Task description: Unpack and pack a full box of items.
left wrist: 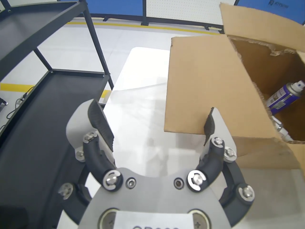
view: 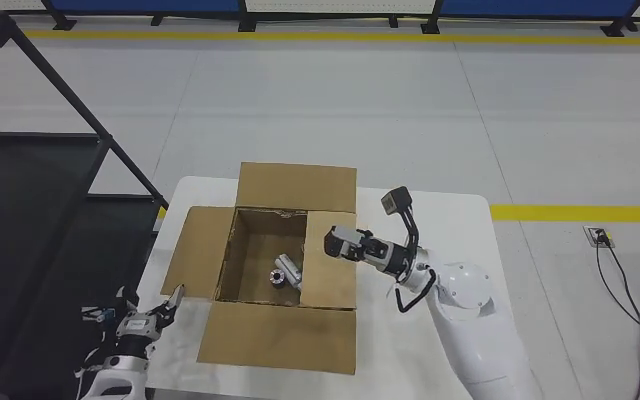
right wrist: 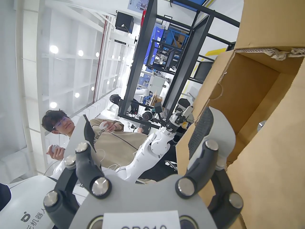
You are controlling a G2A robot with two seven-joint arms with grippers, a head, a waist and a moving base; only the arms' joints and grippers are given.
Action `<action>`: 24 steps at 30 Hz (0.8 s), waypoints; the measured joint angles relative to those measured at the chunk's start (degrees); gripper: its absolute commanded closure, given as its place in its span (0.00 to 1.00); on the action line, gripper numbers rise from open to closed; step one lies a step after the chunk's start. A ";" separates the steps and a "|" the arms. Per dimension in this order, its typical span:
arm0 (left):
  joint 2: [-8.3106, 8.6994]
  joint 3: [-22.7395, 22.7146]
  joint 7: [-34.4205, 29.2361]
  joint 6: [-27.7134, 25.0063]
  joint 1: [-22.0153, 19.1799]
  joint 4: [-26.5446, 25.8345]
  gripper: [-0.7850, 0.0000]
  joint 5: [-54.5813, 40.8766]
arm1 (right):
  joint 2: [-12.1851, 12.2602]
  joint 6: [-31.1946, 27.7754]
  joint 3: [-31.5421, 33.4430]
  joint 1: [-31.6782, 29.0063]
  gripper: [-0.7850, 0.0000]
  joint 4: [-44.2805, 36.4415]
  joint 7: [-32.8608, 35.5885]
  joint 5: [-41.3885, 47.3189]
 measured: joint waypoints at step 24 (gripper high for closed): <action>0.10 4.20 -16.95 -12.52 5.05 -25.75 0.00 -7.56 | 4.35 -6.48 13.98 -14.02 0.00 -6.99 -1.85 -0.57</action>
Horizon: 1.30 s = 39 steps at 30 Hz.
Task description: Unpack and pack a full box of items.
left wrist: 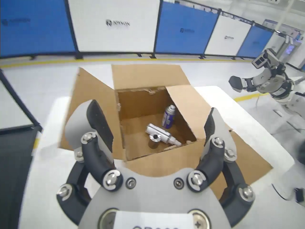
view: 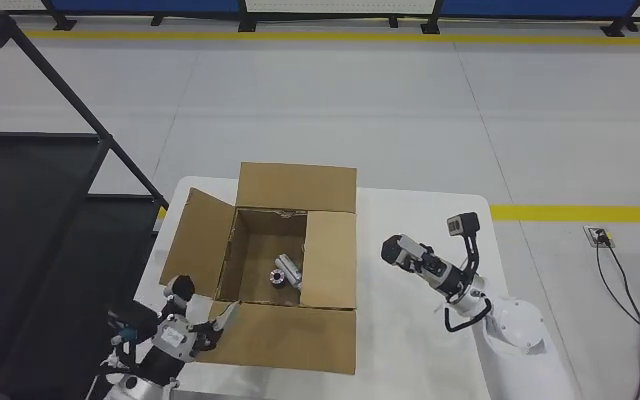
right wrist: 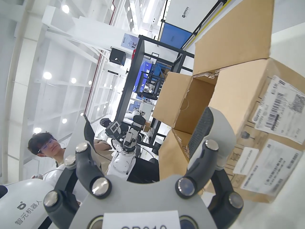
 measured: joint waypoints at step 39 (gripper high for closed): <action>-2.24 26.40 -43.91 12.25 -42.65 36.75 0.00 -40.04 | 3.71 -10.85 11.38 -8.70 0.00 -0.66 -0.25 8.61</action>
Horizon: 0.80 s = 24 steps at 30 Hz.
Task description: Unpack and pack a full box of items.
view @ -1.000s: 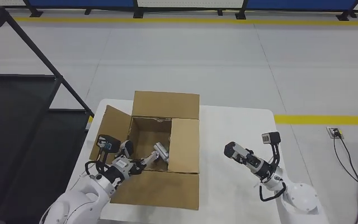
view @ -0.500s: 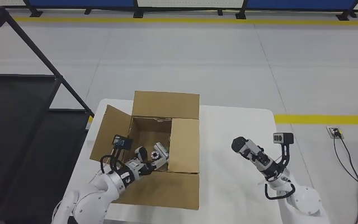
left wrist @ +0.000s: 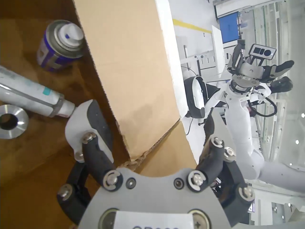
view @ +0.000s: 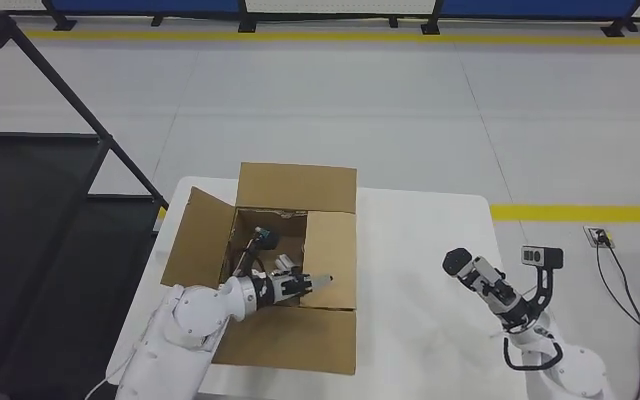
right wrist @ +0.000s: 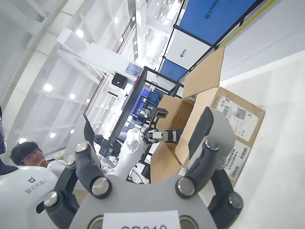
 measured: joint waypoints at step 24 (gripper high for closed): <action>-1.60 10.30 14.58 -1.91 -1.20 -10.39 0.00 4.19 | 2.37 -5.16 5.60 -0.25 0.00 3.79 -4.61 6.35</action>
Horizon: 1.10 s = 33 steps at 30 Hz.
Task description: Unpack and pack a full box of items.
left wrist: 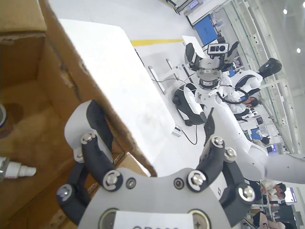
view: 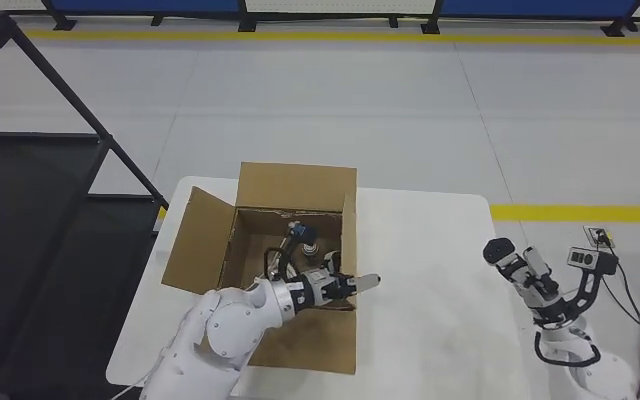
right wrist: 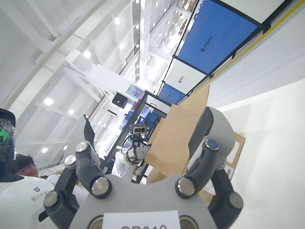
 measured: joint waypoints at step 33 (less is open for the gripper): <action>0.35 -9.80 4.30 -3.11 8.07 -8.28 0.00 -3.69 | 2.66 3.65 -3.00 0.00 0.00 -11.56 0.29 -9.33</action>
